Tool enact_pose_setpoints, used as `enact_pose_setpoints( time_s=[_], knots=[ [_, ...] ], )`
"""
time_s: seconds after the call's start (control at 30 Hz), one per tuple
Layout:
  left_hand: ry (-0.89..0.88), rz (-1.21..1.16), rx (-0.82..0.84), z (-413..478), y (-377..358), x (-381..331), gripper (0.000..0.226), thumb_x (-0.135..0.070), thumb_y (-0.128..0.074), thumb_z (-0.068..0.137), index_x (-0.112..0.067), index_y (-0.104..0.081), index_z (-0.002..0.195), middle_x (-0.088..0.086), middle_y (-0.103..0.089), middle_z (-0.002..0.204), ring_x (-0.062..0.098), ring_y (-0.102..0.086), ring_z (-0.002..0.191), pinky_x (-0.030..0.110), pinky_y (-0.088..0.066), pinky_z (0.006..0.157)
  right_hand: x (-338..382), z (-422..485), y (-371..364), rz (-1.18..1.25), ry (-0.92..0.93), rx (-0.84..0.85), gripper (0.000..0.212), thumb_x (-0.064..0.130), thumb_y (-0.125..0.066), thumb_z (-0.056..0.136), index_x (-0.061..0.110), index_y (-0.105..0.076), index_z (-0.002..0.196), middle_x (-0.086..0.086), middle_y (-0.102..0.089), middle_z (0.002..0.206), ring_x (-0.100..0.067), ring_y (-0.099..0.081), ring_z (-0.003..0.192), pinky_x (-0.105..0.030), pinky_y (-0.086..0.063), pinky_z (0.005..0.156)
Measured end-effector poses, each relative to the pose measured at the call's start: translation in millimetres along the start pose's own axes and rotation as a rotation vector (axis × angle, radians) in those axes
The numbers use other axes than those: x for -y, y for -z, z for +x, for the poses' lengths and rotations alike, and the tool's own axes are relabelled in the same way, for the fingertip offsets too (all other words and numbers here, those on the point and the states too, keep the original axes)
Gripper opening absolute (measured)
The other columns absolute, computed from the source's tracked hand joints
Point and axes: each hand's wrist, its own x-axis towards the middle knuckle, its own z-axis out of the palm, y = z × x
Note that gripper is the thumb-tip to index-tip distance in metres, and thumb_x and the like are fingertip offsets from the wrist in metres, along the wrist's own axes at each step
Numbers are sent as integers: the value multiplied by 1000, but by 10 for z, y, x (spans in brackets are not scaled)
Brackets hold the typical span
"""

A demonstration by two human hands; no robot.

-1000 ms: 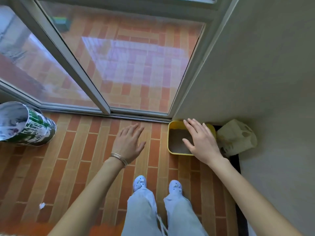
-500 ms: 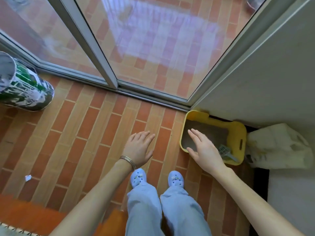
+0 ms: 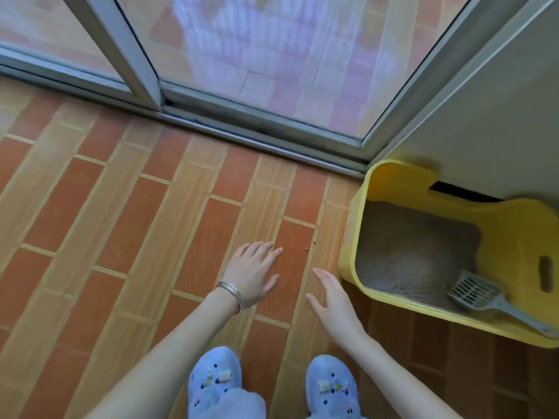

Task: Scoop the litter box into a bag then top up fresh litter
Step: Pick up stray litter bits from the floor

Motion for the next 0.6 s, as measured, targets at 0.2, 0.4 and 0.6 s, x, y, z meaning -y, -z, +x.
enact_pose_setpoints(
  time_s=[0.2,0.4,0.6],
  knots=[
    [-14,0,-149,313,-728,98,56,-49,-33,80,-21,-62,118,2,-65,117,21,-61,109,40,-49,91,-536,511,-539,-23,63,-107,50,18,-51,93,17,-34,140,5,-33,145,-6,-30,134,-13,-17,105],
    [-17,24,-212,509,-1017,105,54,-49,-35,81,-21,-63,118,1,-64,118,20,-60,111,39,-47,93,-798,927,-772,-9,126,-322,46,2,-47,92,12,-41,136,0,-40,139,-12,-34,132,-15,-19,106],
    [-9,-55,-225,551,-1100,-58,53,-46,-37,81,-20,-62,119,2,-64,119,22,-59,113,40,-47,94,-863,1194,-595,-253,165,-383,55,-9,-43,87,5,-35,140,-8,-35,144,-19,-29,136,-22,-19,109]
  ],
)
